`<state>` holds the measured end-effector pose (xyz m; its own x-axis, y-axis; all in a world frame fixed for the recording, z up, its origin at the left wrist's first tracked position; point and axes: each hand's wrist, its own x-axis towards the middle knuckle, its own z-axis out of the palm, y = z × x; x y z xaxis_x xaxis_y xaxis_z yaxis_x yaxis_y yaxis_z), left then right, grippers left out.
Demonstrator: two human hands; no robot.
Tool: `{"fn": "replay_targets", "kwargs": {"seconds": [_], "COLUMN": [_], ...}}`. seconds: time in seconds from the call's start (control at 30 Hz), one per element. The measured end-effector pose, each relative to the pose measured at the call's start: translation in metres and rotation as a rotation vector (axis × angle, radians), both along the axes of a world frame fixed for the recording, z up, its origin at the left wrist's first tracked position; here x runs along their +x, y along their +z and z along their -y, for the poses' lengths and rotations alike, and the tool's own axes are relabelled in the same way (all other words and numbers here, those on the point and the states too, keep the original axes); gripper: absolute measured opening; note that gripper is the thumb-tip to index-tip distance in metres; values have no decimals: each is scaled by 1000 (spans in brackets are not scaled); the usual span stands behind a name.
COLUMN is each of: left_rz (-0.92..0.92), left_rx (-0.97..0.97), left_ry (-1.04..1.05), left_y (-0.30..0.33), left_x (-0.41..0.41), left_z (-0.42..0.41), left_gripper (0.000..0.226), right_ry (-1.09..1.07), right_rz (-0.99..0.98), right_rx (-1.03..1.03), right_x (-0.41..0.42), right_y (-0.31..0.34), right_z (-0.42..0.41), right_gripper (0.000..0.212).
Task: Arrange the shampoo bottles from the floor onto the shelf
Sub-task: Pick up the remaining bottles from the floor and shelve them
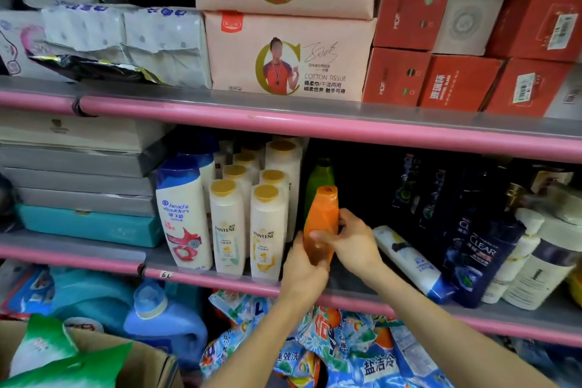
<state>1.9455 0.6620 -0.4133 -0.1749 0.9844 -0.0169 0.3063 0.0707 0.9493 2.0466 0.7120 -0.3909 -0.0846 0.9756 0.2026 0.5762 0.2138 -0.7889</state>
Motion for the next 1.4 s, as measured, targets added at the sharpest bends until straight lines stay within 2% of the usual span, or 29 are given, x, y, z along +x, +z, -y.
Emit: {"fn": "replay_targets", "kwargs": {"seconds": [0.17,0.4,0.77,0.97,1.4], "left_rz": [21,97,139,84,91], "left_rx": [-9,-7,-16,-37,-40], "left_ry": [67,141,203,236,211], "left_y": [-3,-5,-4,-3,-6], "left_x": [8,21,22,24,21], "left_z": [-14,-20,-42,-48,-53], "left_gripper": [61,58,44,44,48], "right_ry": [-3,-37,-47,-100,-119], "right_rz": [-47,-81,-61,-68,-125], "right_rx": [34,-38,-21,-11,-4], "right_x": [2,10,2,-3,-5], "right_y": [-19,-52,-49,-51,-55], "right_z": [-18,-27,-48,-51,-51], "right_gripper": [45,28,38,39,44]}}
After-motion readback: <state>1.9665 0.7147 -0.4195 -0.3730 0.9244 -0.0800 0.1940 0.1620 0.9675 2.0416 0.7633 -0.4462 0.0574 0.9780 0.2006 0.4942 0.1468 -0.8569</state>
